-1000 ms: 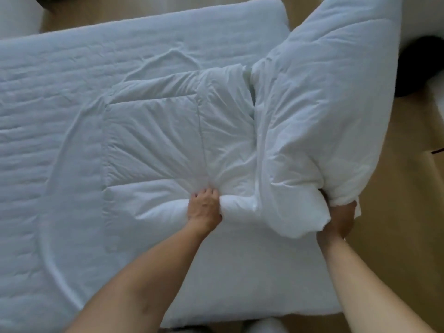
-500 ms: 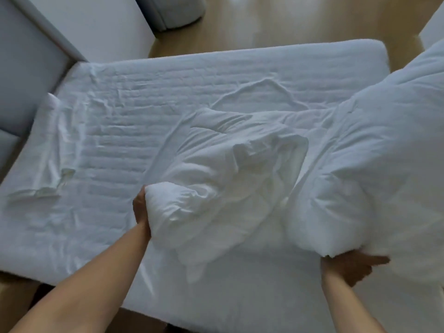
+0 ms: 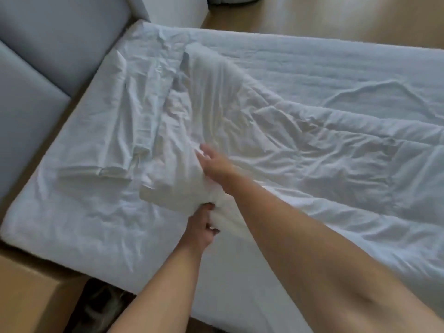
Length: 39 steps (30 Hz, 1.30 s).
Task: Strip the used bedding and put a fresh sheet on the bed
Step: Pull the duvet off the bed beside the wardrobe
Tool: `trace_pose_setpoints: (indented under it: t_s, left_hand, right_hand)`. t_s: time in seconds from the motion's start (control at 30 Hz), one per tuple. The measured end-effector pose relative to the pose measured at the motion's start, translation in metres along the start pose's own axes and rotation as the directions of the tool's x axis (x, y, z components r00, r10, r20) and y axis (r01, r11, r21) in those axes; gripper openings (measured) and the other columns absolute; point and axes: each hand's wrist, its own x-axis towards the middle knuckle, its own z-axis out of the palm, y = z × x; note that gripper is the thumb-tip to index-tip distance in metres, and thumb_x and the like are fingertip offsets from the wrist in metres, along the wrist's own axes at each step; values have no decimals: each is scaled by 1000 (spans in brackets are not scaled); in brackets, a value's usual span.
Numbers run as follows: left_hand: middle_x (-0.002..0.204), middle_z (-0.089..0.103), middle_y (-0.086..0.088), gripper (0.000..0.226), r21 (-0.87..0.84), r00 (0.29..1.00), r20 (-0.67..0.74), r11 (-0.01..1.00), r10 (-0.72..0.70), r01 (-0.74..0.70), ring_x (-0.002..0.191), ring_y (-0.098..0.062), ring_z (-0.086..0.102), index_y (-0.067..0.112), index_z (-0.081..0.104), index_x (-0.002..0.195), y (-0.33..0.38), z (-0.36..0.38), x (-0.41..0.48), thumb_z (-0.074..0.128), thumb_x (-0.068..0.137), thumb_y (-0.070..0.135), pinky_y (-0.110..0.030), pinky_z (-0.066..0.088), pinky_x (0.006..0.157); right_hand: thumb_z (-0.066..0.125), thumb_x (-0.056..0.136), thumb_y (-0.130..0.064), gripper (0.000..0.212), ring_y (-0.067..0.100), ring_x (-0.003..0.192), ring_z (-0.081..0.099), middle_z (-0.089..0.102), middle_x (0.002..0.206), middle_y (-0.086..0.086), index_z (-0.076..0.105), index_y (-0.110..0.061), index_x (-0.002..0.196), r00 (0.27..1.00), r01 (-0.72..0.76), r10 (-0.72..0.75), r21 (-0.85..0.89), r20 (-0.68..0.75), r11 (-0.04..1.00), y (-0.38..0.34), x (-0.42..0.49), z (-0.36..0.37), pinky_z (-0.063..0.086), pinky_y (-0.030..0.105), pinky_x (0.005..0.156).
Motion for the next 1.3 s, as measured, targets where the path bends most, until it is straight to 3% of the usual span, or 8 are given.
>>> trace_pose_setpoints:
  t_s: [0.13,0.33,0.47,0.7,0.8,1.03,1.17,1.3]
  left_hand:
    - [132,66,-14,44,24,990,73,993,-117,116,104,-27,66,11,62,134,3,-11,21,64,92,23,-34,54,69]
    - [125,69,-13,52,-40,997,18,996,-78,78,106,-27,67,11,62,132,-34,5,33,77,83,22,-44,56,84]
    - [111,68,-7,53,319,971,44,924,-236,210,98,-27,66,15,62,125,-85,46,15,76,81,41,-39,53,84]
    - [67,72,-15,47,914,942,276,357,-194,-194,52,-26,61,4,65,82,-143,161,-27,54,94,49,-30,46,59]
    - [88,74,-9,45,842,844,532,-147,72,-518,86,-32,67,13,69,85,-186,224,-38,60,86,58,-36,52,76]
    - [141,35,-19,123,627,844,531,-633,-80,-454,137,-43,28,42,24,145,-364,326,-40,84,43,77,-60,41,105]
    - [125,43,-15,102,621,846,528,-712,72,-327,123,-40,43,35,36,132,-401,346,-25,81,51,78,-57,48,94]
    - [121,47,-6,48,646,768,607,-691,206,-325,117,-32,47,37,49,126,-401,325,-43,67,83,47,-50,45,80]
  right_hand:
    - [45,84,-79,83,37,153,1,3,168,0,19,-43,155,984,-155,170,-721,-52,676,78,-7,20,1,71,115]
    - [62,84,-63,103,41,152,-11,-14,167,0,-8,-43,156,888,-431,354,-802,-294,415,204,-88,-55,4,74,112]
    - [58,92,-41,93,42,151,-13,-15,167,3,-7,-38,158,842,-530,376,-726,-387,438,233,-126,-90,4,67,118]
    - [55,89,-33,91,38,152,-13,-14,167,1,-5,-39,158,743,-669,472,-559,-474,490,294,-194,-197,-1,67,117]
    - [58,88,-41,91,36,153,-12,-12,168,0,-1,-38,158,705,-707,460,-474,-541,525,338,-235,-274,0,66,118]
    - [58,91,-25,90,41,152,2,-8,168,4,-1,-42,157,346,-864,589,-4,-730,503,467,-377,-513,13,66,117]
    - [66,83,-36,91,40,139,37,27,156,18,15,-25,158,228,-660,727,447,-647,604,526,-420,-597,38,51,112]
    - [86,64,-52,100,38,115,55,44,133,17,36,-10,139,-24,50,906,905,-422,422,527,-375,-551,54,48,93]
